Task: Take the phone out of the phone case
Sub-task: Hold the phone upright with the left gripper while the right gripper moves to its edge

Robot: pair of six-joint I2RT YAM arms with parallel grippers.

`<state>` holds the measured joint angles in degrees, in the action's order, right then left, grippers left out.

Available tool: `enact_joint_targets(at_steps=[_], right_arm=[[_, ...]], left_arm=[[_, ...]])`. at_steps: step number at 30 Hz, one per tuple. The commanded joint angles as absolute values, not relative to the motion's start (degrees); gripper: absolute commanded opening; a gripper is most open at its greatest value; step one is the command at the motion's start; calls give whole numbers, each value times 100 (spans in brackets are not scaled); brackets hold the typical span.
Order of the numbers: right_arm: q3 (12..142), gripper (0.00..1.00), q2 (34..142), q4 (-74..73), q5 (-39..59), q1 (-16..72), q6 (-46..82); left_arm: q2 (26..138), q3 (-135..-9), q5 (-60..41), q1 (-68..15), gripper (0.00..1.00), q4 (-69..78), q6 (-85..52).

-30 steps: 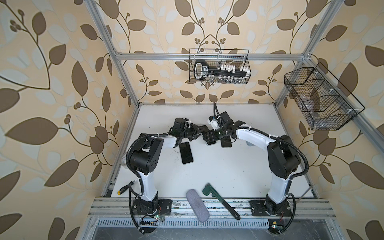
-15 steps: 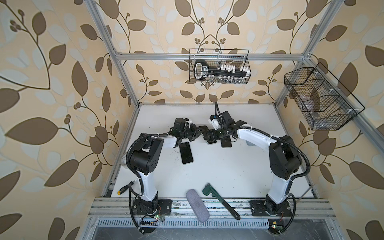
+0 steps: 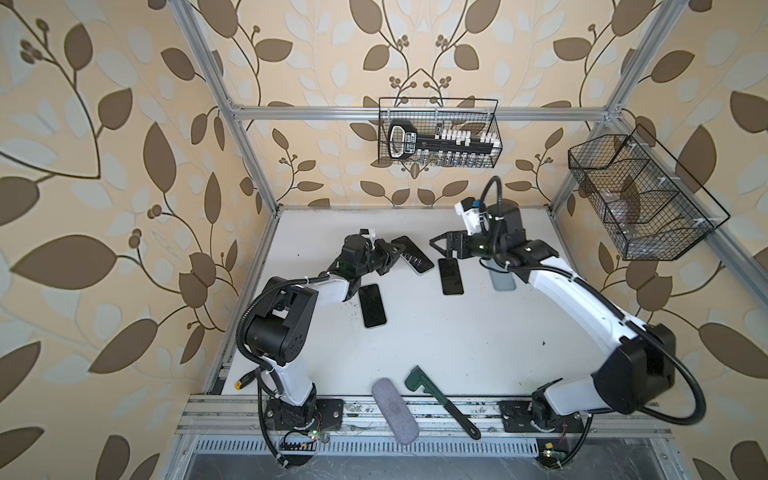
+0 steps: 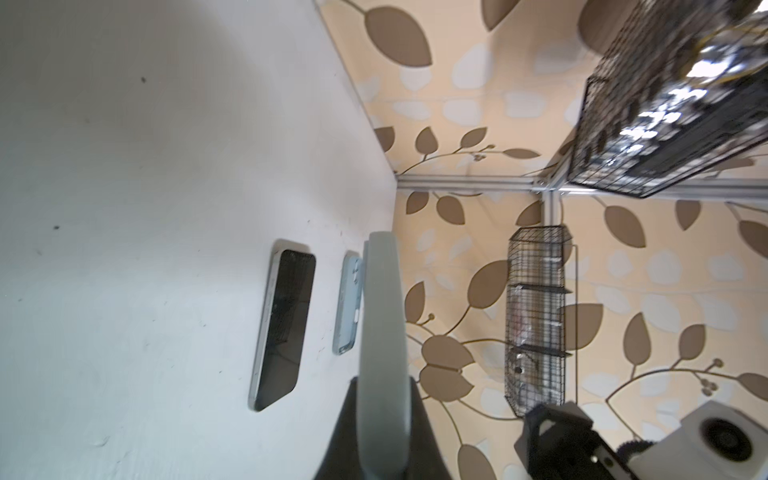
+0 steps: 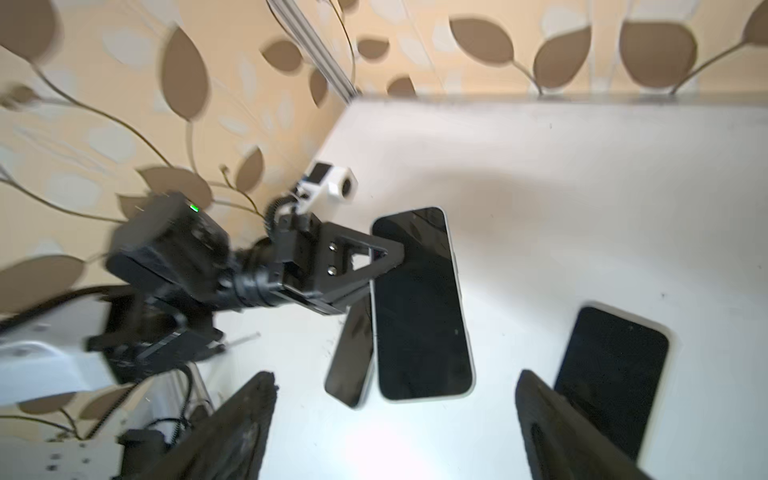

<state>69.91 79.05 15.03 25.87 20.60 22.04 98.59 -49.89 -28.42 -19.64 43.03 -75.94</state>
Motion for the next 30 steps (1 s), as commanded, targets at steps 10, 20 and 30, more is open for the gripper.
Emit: enact_joint_targets(at_steps=[10, 20, 30], right_arm=[[4598, 79, 6528, -893, 3847, 1800, 4434], [3438, 71, 6154, -3156, 3680, 2240, 5821], [3310, 64, 6403, -3766, 3241, 2693, 6205]], left_arm=[[8191, -4710, -1146, -2942, 0, 4989, -6978], [7671, -4747, -960, -3347, 0, 4567, -6776], [7544, -4711, -798, -3463, 0, 4541, -6748]])
